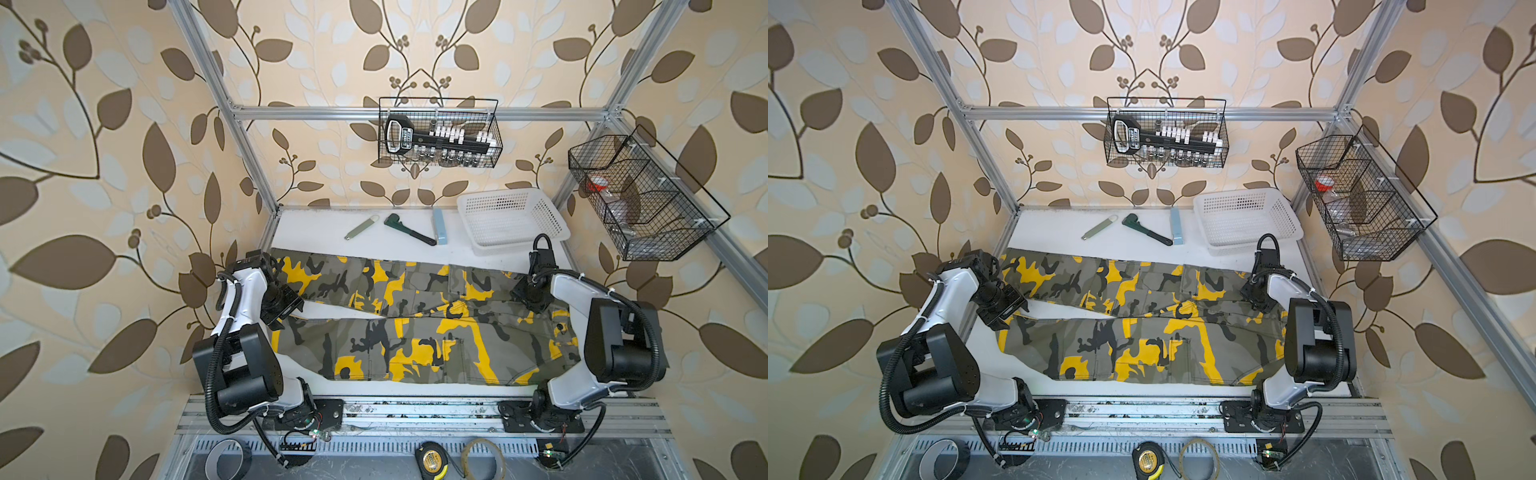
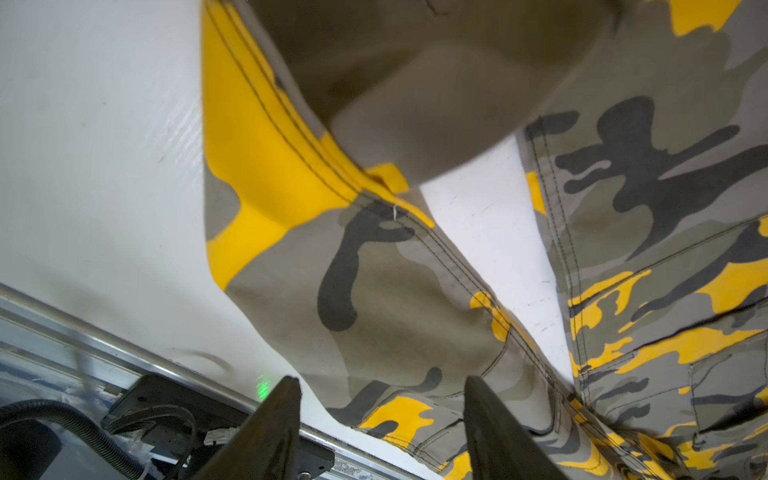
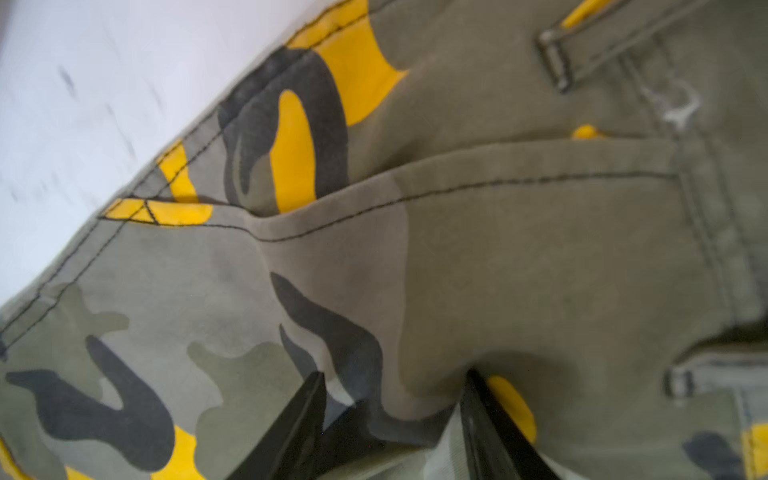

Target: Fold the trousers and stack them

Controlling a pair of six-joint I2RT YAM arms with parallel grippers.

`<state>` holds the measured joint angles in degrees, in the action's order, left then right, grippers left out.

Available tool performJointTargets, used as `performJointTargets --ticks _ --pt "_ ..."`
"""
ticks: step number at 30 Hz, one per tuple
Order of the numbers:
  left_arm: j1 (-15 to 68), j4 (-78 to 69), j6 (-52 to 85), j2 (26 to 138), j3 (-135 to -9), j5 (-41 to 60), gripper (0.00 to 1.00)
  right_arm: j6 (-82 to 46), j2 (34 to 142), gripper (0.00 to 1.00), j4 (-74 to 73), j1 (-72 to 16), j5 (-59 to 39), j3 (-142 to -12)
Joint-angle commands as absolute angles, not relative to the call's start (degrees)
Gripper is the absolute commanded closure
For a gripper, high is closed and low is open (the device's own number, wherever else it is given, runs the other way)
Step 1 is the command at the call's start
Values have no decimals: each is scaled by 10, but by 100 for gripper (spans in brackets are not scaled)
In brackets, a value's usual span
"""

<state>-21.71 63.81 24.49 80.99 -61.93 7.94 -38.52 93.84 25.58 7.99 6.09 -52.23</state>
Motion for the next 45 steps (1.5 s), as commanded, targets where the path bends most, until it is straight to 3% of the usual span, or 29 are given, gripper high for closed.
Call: performJointTargets --ticks 1,10,14,21,31,37,45 --pt "-217 662 232 799 -646 53 34 -347 996 47 251 100 81 -534" --pt "-249 650 244 788 -616 38 32 -276 1025 46 236 138 58 -617" --pt "-289 629 255 792 -592 50 33 -221 956 40 239 113 46 -616" --pt "-308 588 272 853 -588 67 33 -181 775 39 218 65 -29 -512" --pt "-318 522 312 892 -587 -10 33 -173 599 31 222 -144 -25 -422" --pt "-318 494 322 940 -621 -35 33 -197 589 25 195 -284 -1 -409" --pt "-318 488 316 1001 -642 -17 35 -234 630 24 167 -363 11 -419"
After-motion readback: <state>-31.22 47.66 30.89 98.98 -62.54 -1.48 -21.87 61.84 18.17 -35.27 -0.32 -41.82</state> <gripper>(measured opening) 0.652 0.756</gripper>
